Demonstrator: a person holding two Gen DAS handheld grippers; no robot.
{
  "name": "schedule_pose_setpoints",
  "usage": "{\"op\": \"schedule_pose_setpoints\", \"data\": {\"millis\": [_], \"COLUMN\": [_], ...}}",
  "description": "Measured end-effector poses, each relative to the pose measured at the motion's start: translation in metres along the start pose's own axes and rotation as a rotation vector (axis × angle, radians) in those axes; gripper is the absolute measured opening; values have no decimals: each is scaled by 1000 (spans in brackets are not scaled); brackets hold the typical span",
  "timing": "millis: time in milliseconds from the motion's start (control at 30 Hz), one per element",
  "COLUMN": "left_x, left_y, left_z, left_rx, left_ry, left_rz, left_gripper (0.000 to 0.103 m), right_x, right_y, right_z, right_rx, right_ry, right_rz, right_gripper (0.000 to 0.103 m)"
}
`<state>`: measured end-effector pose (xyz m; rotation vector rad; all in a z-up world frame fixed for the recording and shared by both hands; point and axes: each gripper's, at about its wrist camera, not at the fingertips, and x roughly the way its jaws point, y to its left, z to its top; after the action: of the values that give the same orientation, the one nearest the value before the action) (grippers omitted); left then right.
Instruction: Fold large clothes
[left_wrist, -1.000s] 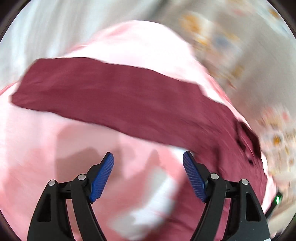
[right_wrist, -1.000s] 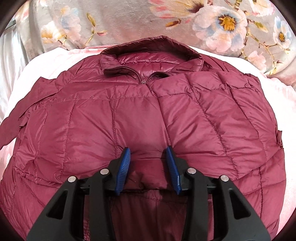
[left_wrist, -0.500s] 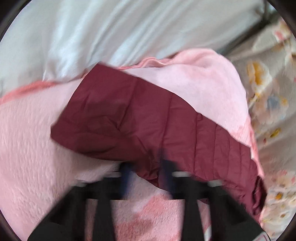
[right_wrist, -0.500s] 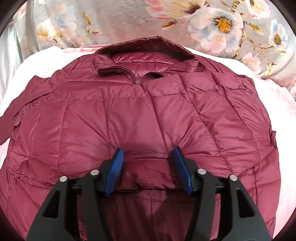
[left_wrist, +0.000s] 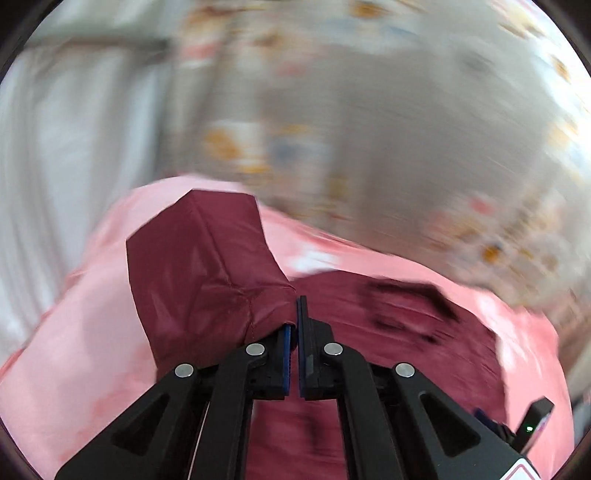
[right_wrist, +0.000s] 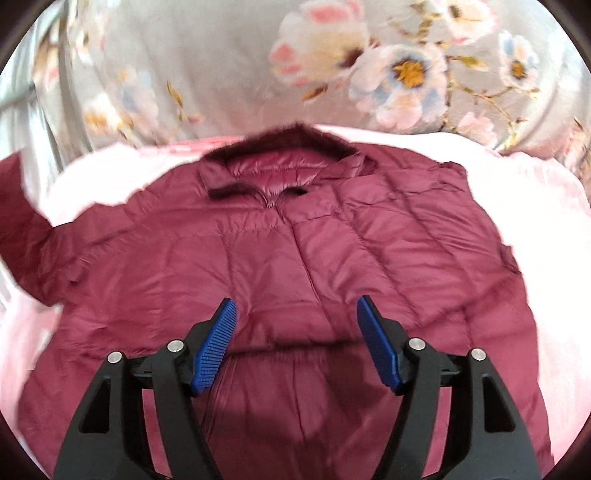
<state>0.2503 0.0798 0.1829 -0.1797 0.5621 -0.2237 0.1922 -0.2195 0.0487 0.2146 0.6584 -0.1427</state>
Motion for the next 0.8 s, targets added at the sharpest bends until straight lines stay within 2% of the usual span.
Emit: {"op": "schedule_pose_setpoints", "data": {"millis": [33, 133, 200, 267, 300, 333, 433, 533, 600, 700, 800], "left_x": [6, 28, 51, 71, 85, 91, 106, 97, 93, 91, 97], "left_y": [-31, -89, -127, -148, -155, -158, -148, -114, -91, -44, 0], "left_z": [-5, -26, -50, -74, -88, -97, -124, -126, -120, -103, -90], "left_rx": [36, 84, 96, 77, 49, 27, -92, -185, -224, -295, -371], "left_ry": [27, 111, 212, 310, 376, 410, 508, 503, 472, 413, 392], "left_rz": [-51, -152, -223, -270, -291, -302, -358, -400, -386, -317, -249], "left_gripper": [0, 1, 5, 19, 39, 52, 53, 53, 53, 53, 53], "right_x": [-8, -34, -48, -56, -59, -61, -62, -60, -56, -43, -20], "right_y": [-4, -21, -36, -48, -54, -62, -75, -84, -86, -83, -73], "right_z": [-2, -9, -16, -24, -27, -30, -34, -29, -23, -9, 2], "right_rx": [8, 26, 50, 67, 77, 95, 117, 141, 158, 187, 257], "right_ry": [-6, -21, -18, -8, 0, 9, 29, 34, 35, 64, 118], "right_rz": [10, 25, 36, 40, 45, 60, 80, 101, 119, 155, 251], "right_gripper": [65, 66, 67, 68, 72, 73, 74, 76, 76, 76, 76]}}
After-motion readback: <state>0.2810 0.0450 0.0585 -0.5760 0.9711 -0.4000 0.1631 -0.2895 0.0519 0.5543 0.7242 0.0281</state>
